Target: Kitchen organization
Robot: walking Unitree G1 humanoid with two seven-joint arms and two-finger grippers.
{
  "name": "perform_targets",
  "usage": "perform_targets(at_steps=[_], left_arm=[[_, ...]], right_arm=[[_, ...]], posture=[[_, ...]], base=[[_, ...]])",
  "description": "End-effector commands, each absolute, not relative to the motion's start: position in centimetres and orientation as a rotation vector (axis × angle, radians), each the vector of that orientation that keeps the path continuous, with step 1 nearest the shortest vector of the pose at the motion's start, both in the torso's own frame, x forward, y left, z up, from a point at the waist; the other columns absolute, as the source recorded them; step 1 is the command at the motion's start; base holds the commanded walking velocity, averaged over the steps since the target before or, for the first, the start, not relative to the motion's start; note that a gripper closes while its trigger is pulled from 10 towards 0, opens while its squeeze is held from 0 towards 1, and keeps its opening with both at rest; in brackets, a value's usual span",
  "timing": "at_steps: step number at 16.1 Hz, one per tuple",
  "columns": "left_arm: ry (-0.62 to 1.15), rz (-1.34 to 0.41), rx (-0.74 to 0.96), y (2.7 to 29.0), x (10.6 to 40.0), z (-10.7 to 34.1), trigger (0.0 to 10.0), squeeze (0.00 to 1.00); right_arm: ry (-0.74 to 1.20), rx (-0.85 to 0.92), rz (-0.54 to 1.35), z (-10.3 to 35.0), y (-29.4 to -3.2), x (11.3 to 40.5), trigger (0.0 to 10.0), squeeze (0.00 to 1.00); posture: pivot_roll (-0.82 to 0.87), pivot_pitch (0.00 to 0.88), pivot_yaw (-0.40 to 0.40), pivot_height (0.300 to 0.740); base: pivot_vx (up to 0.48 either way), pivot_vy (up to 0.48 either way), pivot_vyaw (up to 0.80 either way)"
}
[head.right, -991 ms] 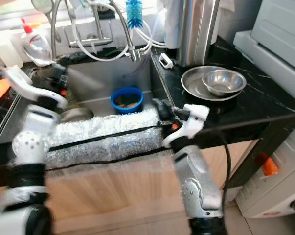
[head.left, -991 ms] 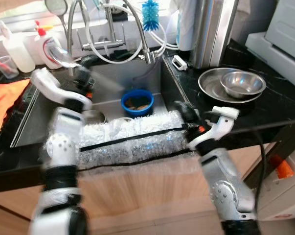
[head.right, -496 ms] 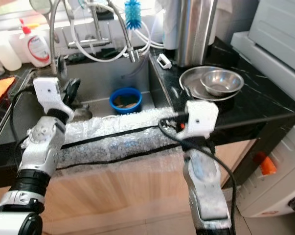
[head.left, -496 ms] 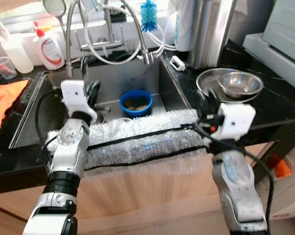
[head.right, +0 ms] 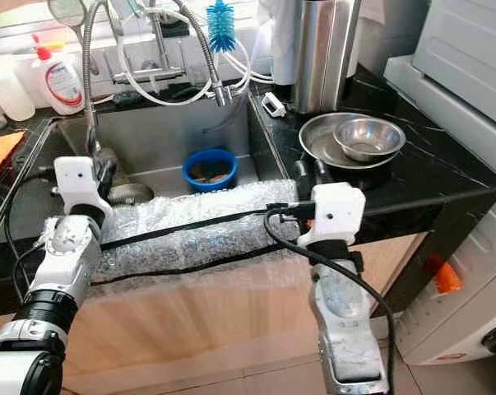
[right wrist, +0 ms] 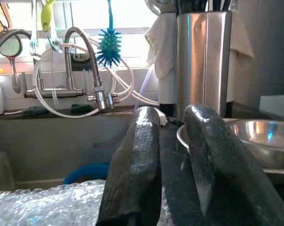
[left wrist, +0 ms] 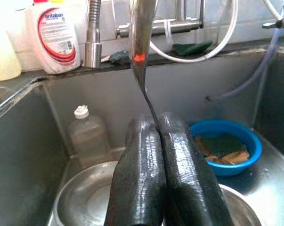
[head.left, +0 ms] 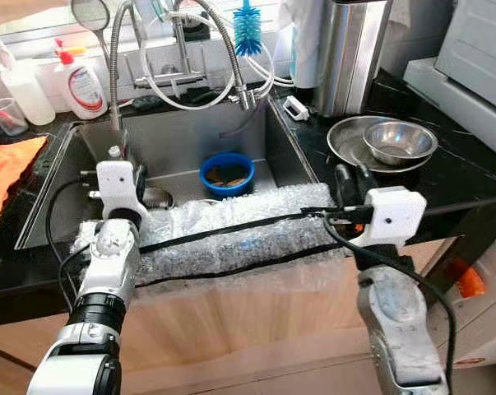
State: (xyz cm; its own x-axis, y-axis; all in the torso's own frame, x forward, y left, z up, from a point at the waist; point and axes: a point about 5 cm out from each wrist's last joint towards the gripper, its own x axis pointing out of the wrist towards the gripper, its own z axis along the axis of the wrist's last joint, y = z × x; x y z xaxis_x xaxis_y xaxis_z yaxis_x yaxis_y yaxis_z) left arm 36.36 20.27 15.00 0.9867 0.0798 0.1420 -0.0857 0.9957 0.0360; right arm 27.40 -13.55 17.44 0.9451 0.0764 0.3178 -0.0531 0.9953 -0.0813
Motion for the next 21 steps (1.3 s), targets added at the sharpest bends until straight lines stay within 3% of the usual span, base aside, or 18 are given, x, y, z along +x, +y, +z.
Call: perform_targets(at_steps=[1, 2, 3, 4, 16, 17, 18, 21], left_arm=[[-0.152, 0.097, 0.035, 20.7, 36.5, 15.2, 10.0, 0.0], [-0.15, 0.093, 0.03, 20.6, 36.6, 15.1, 10.0, 0.0], [-0.145, 0.087, 0.033, 20.5, 36.6, 15.0, 10.0, 0.66], [-0.14, 0.083, 0.03, 20.5, 36.6, 14.9, 10.0, 1.0], [-0.149, 0.014, 0.072, 19.9, 36.6, 15.0, 10.0, 1.0], [-0.169, -0.025, 0.118, 19.6, 36.6, 15.5, 10.0, 0.73], [-0.185, -0.032, 0.133, 19.5, 36.5, 15.7, 10.0, 0.0], [-0.311, -0.042, 0.177, 19.8, 36.0, 17.9, 10.0, 0.0]], right_arm=[[-0.328, -0.072, 0.077, 17.5, -13.1, 27.6, 10.0, 0.0], [-0.326, -0.07, 0.08, 17.5, -12.9, 27.6, 10.0, 0.0], [-0.32, -0.072, 0.083, 17.3, -12.8, 27.6, 10.0, 0.0], [-0.318, -0.071, 0.086, 17.3, -12.7, 27.6, 10.0, 0.0], [-0.317, -0.058, 0.065, 17.3, -12.1, 27.5, 10.0, 0.0], [-0.321, -0.049, 0.05, 17.4, -11.9, 27.5, 10.0, 0.0], [-0.323, -0.048, 0.047, 17.4, -11.9, 27.6, 10.0, 0.0], [-0.33, -0.046, 0.033, 17.5, -12.0, 27.5, 10.0, 0.0]], posture=[[-0.2, 0.0, 0.084, 0.74], [-0.2, 0.0, 0.085, 0.74], [-0.2, 0.0, 0.086, 0.74], [-0.2, 0.0, 0.088, 0.74], [-0.19, 0.002, 0.127, 0.74], [-0.17, 0.046, 0.157, 0.74], [-0.17, 0.046, 0.157, 0.74], [-0.17, 0.057, 0.164, 0.74]], base=[[0.0, 0.0, 0.0], [0.0, 0.0, 0.0], [0.0, 0.0, 0.0], [0.0, 0.0, 0.0], [0.0, 0.0, 0.0], [0.0, 0.0, 0.0], [0.0, 0.0, 0.0], [0.0, 0.0, 0.0]])
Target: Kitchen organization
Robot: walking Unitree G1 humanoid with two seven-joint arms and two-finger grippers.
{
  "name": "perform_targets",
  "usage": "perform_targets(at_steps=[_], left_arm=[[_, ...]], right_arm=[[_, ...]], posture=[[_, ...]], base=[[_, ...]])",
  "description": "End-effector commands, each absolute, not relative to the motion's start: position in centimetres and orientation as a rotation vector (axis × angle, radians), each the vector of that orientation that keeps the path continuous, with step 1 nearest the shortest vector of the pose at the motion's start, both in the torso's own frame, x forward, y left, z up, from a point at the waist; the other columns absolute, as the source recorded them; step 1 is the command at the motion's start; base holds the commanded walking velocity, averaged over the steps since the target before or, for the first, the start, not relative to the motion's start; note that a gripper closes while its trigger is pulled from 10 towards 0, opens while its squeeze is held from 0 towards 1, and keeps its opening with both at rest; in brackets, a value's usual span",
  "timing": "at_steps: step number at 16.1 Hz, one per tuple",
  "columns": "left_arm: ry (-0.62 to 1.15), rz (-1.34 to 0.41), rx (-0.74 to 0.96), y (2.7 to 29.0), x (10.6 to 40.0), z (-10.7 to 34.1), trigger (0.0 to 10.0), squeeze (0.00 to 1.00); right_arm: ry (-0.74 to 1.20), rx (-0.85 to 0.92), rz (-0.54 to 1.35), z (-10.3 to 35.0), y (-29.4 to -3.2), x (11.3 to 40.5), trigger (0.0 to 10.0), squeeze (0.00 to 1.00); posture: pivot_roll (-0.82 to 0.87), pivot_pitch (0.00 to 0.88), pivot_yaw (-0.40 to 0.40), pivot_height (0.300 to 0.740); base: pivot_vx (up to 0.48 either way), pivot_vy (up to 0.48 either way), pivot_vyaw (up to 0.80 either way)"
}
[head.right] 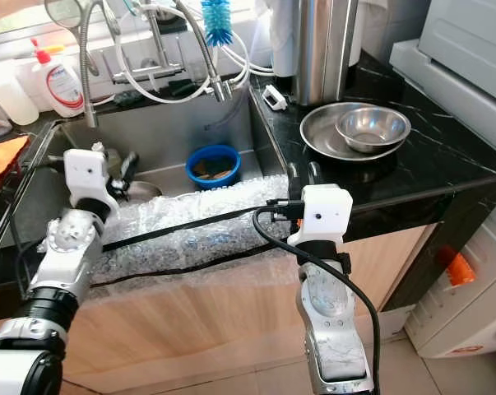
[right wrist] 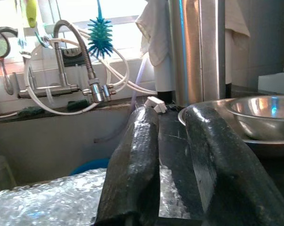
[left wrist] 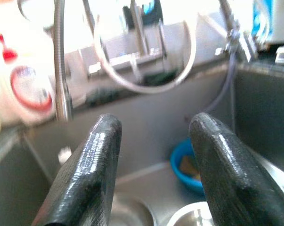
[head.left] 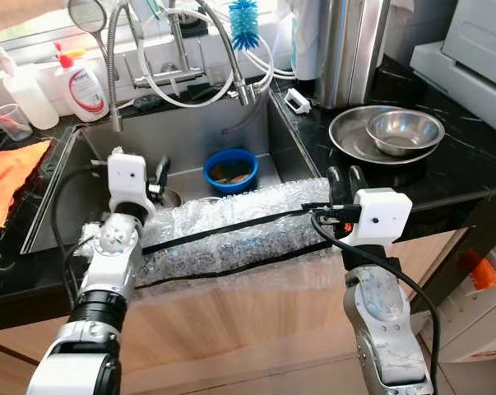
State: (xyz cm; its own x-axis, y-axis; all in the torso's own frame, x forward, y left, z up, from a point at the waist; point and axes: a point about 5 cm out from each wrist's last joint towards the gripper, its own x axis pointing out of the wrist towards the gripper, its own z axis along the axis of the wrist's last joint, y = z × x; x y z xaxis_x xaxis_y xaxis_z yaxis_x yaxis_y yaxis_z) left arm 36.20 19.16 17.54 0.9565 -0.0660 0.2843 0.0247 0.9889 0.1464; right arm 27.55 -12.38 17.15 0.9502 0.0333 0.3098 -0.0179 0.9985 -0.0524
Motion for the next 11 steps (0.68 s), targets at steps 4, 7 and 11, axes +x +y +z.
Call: perform_targets(at_steps=[4, 7, 11], left_arm=[[-0.422, -0.071, 0.297, 20.8, 34.5, 20.1, 10.0, 0.0], [-0.439, -0.077, 0.333, 21.5, 33.2, 20.7, 10.0, 0.0], [-0.408, -0.101, 0.227, 21.3, 32.2, 20.0, 10.0, 0.0]], right_arm=[[-0.34, -0.055, 0.002, 17.7, -12.8, 27.4, 10.0, 0.0], [-0.344, -0.068, -0.019, 17.9, -13.6, 27.5, 10.0, 0.0], [-0.344, -0.056, -0.031, 17.9, -14.0, 27.6, 10.0, 0.0]], posture=[[-0.16, 0.056, 0.161, 0.74], [-0.16, 0.046, 0.152, 0.74], [-0.16, 0.032, 0.139, 0.74]], base=[[0.0, 0.0, 0.0], [0.0, 0.0, 0.0], [0.0, 0.0, 0.0]])
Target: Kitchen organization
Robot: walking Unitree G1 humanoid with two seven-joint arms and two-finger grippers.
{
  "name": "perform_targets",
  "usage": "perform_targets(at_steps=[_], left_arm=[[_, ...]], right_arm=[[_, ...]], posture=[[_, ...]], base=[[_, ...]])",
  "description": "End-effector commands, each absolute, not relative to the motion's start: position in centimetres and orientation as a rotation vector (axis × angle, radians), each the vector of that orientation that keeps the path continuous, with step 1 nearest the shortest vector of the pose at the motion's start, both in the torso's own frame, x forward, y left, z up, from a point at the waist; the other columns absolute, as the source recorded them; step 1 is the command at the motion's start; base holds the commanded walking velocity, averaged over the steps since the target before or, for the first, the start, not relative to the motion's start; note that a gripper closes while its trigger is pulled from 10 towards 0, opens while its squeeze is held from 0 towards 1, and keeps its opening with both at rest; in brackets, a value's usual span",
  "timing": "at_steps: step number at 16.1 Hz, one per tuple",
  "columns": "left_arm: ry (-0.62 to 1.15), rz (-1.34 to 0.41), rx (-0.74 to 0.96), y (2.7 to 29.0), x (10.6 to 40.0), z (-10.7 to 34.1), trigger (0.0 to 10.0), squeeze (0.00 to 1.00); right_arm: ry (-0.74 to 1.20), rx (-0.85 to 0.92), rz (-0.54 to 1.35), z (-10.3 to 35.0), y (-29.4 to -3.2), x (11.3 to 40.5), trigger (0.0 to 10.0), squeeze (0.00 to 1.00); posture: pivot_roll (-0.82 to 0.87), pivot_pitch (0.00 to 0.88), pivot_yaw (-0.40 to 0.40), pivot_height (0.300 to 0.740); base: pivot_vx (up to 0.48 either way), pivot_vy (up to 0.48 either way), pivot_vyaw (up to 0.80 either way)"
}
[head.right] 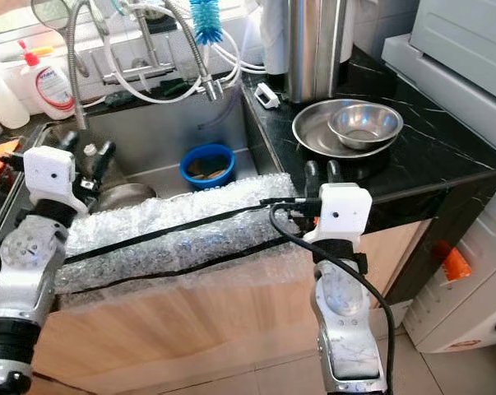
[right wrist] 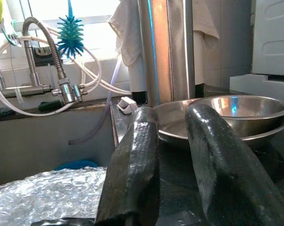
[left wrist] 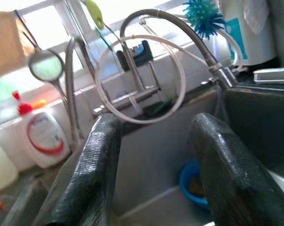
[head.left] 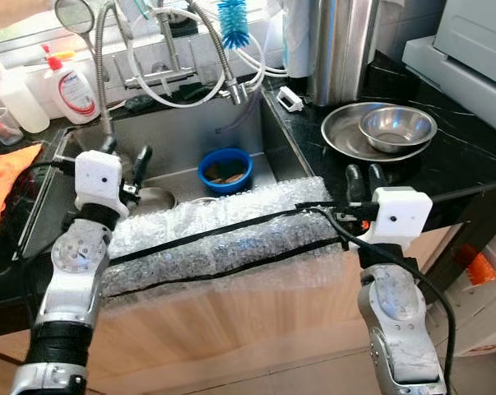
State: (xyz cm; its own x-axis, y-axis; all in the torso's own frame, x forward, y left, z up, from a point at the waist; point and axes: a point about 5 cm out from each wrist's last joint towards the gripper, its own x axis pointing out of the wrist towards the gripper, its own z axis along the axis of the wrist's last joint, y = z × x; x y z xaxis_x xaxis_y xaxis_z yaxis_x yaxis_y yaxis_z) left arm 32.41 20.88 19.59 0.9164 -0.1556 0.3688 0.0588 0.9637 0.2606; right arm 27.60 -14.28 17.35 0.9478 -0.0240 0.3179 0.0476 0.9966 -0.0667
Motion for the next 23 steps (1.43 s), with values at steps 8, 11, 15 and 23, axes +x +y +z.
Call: perform_targets(at_steps=[8, 11, 15, 23], left_arm=[[-0.399, -0.196, 0.178, 18.9, 32.2, 19.9, 10.0, 0.0], [-0.394, -0.205, 0.171, 18.8, 32.2, 19.8, 10.0, 0.0], [-0.382, -0.213, 0.166, 18.4, 32.5, 20.0, 10.0, 0.0], [-0.379, -0.223, 0.175, 17.9, 32.4, 19.8, 10.0, 0.0]], right_arm=[[-0.373, -0.05, -0.044, 18.5, -14.6, 27.5, 10.0, 0.0], [-0.378, -0.056, -0.062, 18.6, -15.0, 27.5, 10.0, 0.0], [-0.372, -0.054, -0.055, 18.5, -14.9, 27.5, 10.0, 0.0], [-0.402, -0.047, -0.069, 19.2, -15.1, 27.5, 10.0, 0.0]], posture=[[-0.18, 0.012, 0.137, 0.74], [-0.18, 0.005, 0.136, 0.74], [-0.17, 0.022, 0.138, 0.74], [-0.17, 0.051, 0.138, 0.74]], base=[[0.0, 0.0, 0.0], [0.0, 0.0, 0.0], [0.0, 0.0, 0.0], [0.0, 0.0, 0.0]])
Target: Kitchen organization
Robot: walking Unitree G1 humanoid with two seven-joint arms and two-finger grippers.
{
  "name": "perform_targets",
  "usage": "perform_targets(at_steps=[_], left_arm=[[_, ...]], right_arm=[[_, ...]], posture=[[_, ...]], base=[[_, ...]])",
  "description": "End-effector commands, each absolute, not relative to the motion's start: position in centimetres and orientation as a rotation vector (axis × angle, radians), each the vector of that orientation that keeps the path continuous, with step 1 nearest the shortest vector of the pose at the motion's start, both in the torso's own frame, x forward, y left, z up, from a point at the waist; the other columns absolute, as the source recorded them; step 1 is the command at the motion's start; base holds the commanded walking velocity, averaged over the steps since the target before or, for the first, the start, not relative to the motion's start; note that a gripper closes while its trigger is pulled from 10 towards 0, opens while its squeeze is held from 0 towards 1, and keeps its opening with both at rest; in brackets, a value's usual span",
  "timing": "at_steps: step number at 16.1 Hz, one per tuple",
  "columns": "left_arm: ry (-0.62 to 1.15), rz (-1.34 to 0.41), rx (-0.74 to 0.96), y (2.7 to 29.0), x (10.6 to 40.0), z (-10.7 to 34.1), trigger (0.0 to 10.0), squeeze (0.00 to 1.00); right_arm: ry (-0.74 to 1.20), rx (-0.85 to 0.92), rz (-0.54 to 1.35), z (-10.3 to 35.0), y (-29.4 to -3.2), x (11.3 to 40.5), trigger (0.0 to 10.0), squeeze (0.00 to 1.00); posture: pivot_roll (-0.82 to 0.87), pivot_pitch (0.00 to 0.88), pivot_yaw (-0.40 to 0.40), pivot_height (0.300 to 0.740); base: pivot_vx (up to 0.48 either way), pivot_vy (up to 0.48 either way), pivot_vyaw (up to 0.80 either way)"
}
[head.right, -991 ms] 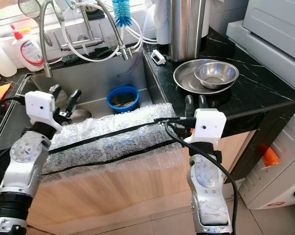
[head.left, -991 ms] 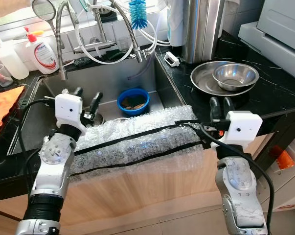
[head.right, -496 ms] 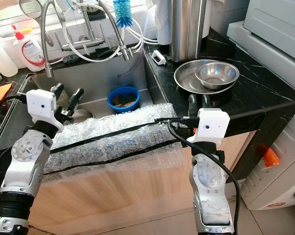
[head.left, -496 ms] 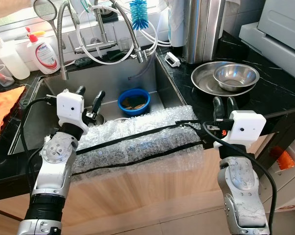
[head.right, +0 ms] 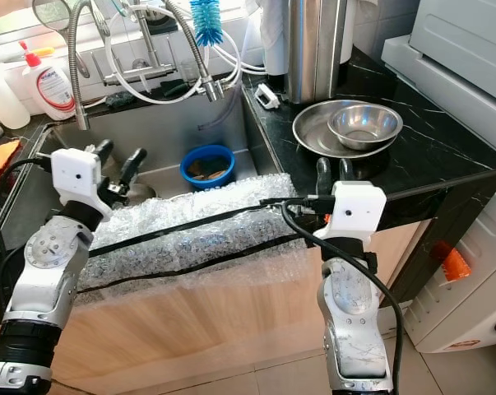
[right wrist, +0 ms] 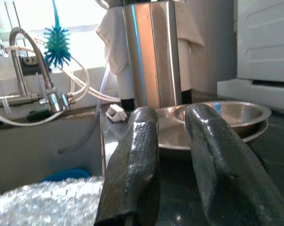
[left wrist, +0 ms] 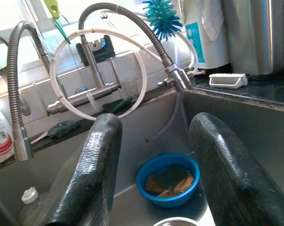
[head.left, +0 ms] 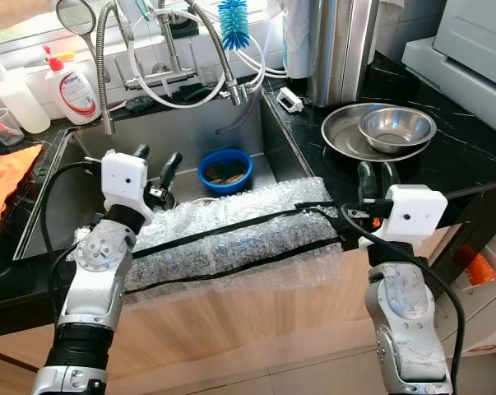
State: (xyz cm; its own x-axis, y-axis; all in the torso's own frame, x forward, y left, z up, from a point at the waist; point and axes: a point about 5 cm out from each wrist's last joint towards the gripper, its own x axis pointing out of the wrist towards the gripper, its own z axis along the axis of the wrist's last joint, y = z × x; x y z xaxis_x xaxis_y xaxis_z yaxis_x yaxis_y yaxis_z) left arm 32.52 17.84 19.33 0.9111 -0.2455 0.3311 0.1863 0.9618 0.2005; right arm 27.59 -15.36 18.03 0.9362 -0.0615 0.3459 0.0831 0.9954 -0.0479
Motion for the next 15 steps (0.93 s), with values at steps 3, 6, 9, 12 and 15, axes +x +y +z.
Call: perform_targets(at_steps=[3, 6, 9, 12, 15], left_arm=[[-0.382, -0.214, 0.171, 18.03, 32.3, 19.92, 10.0, 0.0], [-0.384, -0.207, 0.168, 18.03, 32.32, 19.95, 10.0, 0.0], [-0.38, -0.208, 0.173, 18.13, 32.26, 19.98, 10.0, 0.0], [-0.376, -0.203, 0.177, 18.28, 32.47, 20.0, 10.0, 0.0], [-0.382, -0.213, 0.187, 17.75, 32.57, 19.96, 10.0, 0.0]], right_arm=[[-0.416, -0.062, -0.088, 19.79, -15.88, 27.65, 10.0, 0.0], [-0.409, -0.062, -0.084, 19.67, -15.91, 27.59, 10.0, 0.0], [-0.407, -0.06, -0.087, 19.65, -15.81, 27.49, 10.0, 0.0], [-0.401, -0.06, -0.093, 19.53, -15.79, 27.63, 10.0, 0.0], [-0.414, -0.07, -0.092, 19.91, -16.03, 28.08, 10.0, 0.0]], posture=[[-0.17, 0.061, 0.134, 0.74], [-0.17, 0.066, 0.132, 0.74], [-0.17, 0.065, 0.139, 0.74], [-0.17, 0.037, 0.14, 0.74], [-0.18, 0.007, 0.131, 0.74]], base=[[0.0, 0.0, 0.0], [0.0, 0.0, 0.0], [0.0, 0.0, 0.0], [0.0, 0.0, 0.0], [0.0, 0.0, 0.0]])
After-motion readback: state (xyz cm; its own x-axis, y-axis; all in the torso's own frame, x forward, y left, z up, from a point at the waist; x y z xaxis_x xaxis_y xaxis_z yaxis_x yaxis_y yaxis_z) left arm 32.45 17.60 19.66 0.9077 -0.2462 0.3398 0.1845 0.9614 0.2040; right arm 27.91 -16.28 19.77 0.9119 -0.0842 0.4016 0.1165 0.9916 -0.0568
